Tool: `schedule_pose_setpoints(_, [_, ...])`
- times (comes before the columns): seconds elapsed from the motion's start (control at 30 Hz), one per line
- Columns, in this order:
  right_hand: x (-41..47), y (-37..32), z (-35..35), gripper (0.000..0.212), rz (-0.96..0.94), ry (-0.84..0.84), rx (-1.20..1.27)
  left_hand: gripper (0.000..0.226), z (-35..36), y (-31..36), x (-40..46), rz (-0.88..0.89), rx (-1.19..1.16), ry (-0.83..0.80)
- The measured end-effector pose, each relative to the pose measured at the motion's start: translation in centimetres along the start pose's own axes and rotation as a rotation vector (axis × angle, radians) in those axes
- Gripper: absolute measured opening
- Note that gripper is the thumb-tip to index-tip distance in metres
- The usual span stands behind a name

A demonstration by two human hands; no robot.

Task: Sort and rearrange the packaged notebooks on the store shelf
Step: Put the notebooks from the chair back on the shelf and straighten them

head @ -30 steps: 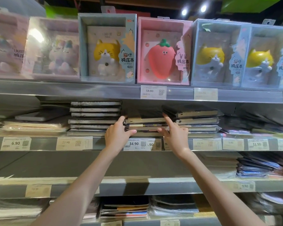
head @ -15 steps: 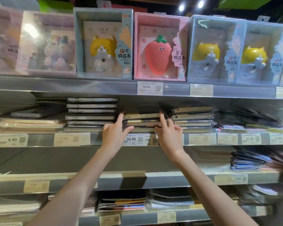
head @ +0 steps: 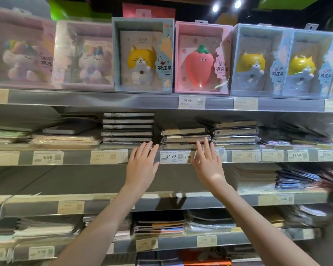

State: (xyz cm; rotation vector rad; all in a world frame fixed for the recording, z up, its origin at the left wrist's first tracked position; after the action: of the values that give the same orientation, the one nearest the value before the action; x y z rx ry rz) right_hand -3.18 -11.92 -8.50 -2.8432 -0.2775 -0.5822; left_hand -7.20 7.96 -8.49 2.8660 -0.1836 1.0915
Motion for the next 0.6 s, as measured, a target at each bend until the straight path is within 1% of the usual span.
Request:
schedule_pose_setpoints(0.1, [-0.8, -0.7, 0.2, 0.066, 0.023, -0.065, -0.005, 0.054, -0.5, -0.3, -0.8, 0.021, -0.006, -0.022])
schedule_pose_setpoints(0.27, [-2.3, -2.3, 0.1, 0.062, 0.023, -0.130, 0.082, 0.051, -1.6, -0.9, -2.2, 0.002, -0.032, -0.049])
schedule_pose_setpoints(0.4, [-3.3, -3.6, -0.7, 0.057, -0.030, -0.073, 0.125, 0.049, -2.7, -1.8, -3.1, -0.051, -0.029, -0.053])
schedule_pose_setpoints(0.5, [-3.9, -4.8, -1.4, 0.052, -0.125, -0.035, 0.181, 0.048, -3.7, -2.4, -3.5, -0.096, -0.027, -0.051])
schedule_pose_setpoints(0.6, [-4.7, -6.2, -1.5, 0.053, -0.218, -0.003, 0.221, 0.047, -4.6, -3.5, -3.7, -0.172, -0.084, -0.075])
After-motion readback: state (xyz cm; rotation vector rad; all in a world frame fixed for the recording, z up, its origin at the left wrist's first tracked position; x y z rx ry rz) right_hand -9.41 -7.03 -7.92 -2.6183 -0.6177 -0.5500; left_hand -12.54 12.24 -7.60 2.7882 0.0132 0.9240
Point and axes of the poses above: each hand's wrist, its own x-axis towards the middle knuckle, its own z-axis out of the palm, y = z × x, the point moved 3 cm from there along x, towards the middle knuckle, and after that the axes turned 5 degrees about -y, right-handed, at the moved point
